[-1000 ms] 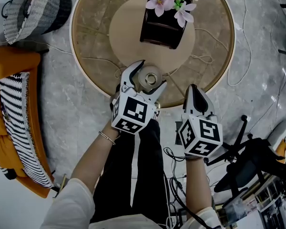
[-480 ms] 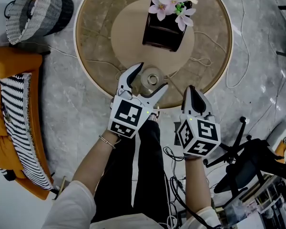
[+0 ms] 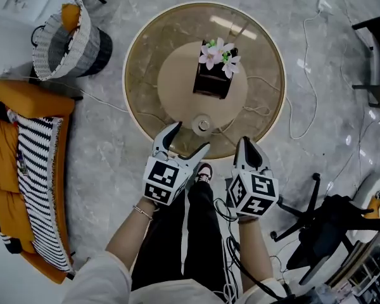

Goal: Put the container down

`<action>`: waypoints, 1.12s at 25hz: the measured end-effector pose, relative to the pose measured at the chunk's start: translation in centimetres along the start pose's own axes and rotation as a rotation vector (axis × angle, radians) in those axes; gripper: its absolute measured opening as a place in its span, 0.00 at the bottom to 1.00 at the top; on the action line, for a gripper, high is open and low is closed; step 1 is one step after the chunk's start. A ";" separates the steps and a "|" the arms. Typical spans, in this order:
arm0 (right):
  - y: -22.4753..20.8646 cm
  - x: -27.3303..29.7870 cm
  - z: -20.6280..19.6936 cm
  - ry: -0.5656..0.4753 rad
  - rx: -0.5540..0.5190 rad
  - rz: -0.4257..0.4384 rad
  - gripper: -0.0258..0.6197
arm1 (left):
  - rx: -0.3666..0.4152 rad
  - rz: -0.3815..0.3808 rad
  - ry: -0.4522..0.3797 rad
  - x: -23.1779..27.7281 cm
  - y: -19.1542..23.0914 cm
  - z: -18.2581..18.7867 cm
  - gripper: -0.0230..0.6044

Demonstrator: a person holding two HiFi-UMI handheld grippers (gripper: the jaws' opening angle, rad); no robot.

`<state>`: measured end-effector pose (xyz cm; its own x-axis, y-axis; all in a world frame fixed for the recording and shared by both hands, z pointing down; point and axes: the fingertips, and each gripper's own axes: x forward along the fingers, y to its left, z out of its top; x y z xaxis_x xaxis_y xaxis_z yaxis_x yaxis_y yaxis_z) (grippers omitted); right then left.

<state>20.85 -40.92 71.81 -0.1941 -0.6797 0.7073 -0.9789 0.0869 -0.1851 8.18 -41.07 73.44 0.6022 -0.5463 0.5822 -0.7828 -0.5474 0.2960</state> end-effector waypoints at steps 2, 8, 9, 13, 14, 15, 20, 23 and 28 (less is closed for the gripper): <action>0.8 -1.9 0.8 -0.009 0.018 0.001 0.08 | -0.023 0.002 -0.008 -2.3 -0.5 1.7 0.63; 3.3 -8.3 3.5 -0.026 0.041 0.015 0.08 | -0.069 0.053 -0.074 -10.0 -2.4 8.2 0.48; 3.7 -9.4 4.2 -0.032 0.036 0.018 0.08 | -0.074 0.066 -0.092 -11.4 -2.6 9.4 0.40; 5.3 -13.1 7.7 -0.078 0.017 0.031 0.08 | -0.069 0.141 -0.122 -16.4 -3.1 13.2 0.24; 5.6 -14.0 8.8 -0.095 0.012 0.032 0.08 | -0.064 0.169 -0.124 -17.6 -3.0 14.0 0.17; 5.9 -15.0 9.7 -0.111 0.009 0.032 0.08 | -0.063 0.194 -0.126 -18.7 -3.0 14.6 0.14; 7.0 -19.2 13.2 -0.187 -0.008 0.017 0.08 | -0.090 0.222 -0.156 -23.3 -3.4 17.2 0.05; 8.0 -21.1 14.6 -0.219 -0.024 0.016 0.08 | -0.090 0.231 -0.189 -25.7 -3.3 19.0 0.05; 7.9 -24.1 15.9 -0.256 -0.043 -0.011 0.08 | -0.051 0.241 -0.237 -27.9 -3.4 21.6 0.05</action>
<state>18.80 -35.38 42.45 -0.1658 -0.8427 0.5122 -0.9838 0.1053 -0.1451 -2.60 -37.69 39.83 0.4138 -0.7913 0.4500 -0.9103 -0.3556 0.2118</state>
